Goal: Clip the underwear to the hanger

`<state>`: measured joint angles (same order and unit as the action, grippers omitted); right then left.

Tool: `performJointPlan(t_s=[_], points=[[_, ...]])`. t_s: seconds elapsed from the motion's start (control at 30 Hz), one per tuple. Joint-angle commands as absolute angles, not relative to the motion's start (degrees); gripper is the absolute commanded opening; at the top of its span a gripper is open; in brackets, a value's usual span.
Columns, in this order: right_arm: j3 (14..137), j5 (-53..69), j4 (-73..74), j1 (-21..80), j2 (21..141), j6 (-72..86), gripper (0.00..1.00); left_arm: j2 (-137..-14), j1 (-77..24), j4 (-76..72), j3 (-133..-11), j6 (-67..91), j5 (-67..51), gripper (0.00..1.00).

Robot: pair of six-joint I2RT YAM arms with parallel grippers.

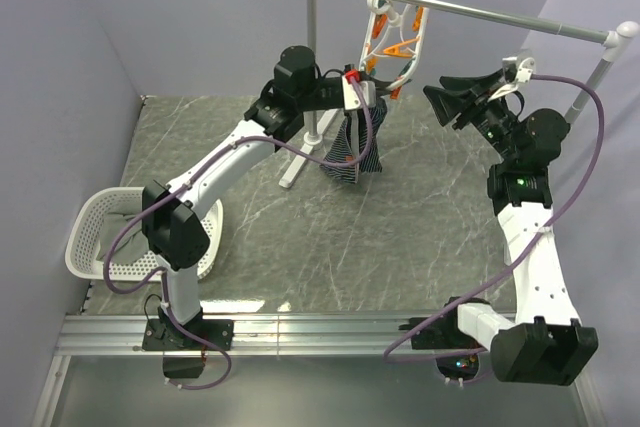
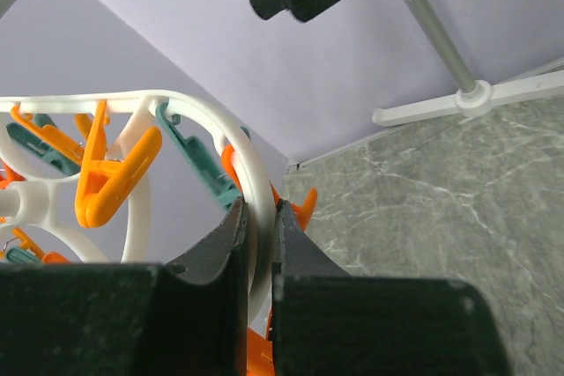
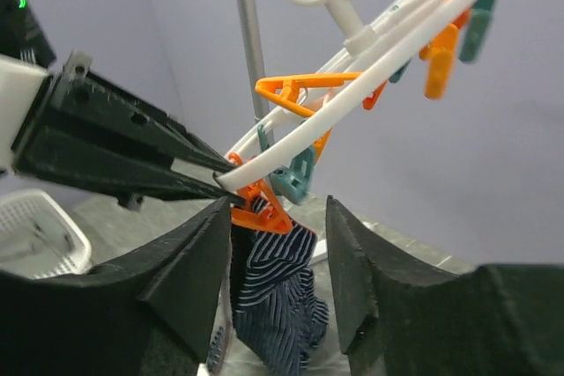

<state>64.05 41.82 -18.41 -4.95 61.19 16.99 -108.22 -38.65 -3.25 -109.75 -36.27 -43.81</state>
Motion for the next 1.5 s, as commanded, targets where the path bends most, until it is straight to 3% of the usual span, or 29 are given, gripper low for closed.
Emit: performJointPlan(t_s=[0.0,0.27,0.7,1.13,1.47], points=[[66.00,47.46,-24.78,-5.36,62.75,8.89,0.52,-105.38,-37.36,-4.22,-112.23,-34.28,-50.53,0.00],[69.96,55.01,-27.16,-4.92,69.61,4.14,0.53,-105.73,-35.77,-5.36,-112.32,-31.99,-56.78,0.00],[72.15,56.69,-24.00,-0.88,71.89,-10.89,0.54,-106.43,-34.89,-6.24,-113.38,-30.76,-60.82,0.00],[74.97,58.54,-18.81,-0.26,74.27,-14.77,0.47,-106.35,-34.37,-9.31,-113.03,-27.78,-62.49,0.00],[74.09,58.97,-17.31,1.23,74.09,-16.53,0.36,-106.26,-34.01,-11.25,-112.76,-25.93,-63.28,0.00]])
